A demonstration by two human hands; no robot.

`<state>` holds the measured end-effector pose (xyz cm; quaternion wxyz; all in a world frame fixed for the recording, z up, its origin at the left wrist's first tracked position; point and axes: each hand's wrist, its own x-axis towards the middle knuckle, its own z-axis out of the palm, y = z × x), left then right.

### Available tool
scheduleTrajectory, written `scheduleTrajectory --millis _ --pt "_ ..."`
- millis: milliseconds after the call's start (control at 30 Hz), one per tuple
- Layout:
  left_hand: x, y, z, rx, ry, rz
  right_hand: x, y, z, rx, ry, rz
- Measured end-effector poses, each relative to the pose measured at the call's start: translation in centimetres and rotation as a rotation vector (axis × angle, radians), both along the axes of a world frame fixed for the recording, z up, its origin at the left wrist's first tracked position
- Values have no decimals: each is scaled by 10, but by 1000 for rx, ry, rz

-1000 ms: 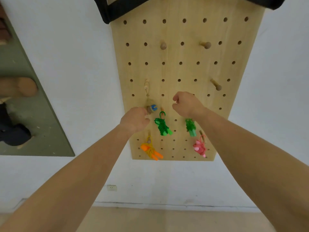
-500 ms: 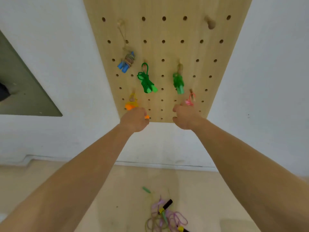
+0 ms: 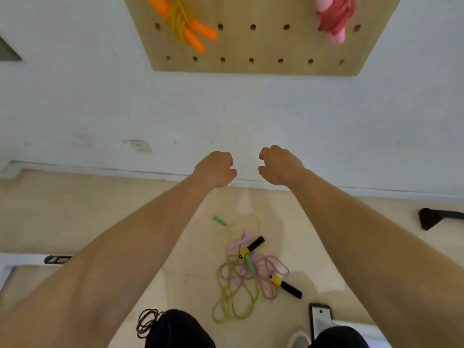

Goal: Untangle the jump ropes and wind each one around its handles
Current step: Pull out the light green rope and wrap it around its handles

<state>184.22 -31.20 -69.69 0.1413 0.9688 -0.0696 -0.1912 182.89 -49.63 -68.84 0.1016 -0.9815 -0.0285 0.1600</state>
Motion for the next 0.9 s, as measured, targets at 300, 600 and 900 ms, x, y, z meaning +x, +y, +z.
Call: scheduleTrajectory --millis 300,600,900 --pt "-23 7 -273 2 160 3 -17 21 -283 11 188 14" --pt "-64 17 -470 29 281 12 -61 30 -482 33 318 -20" --pt "-111 -3 -569 -128 292 8 -125 9 -588 103 379 -87"
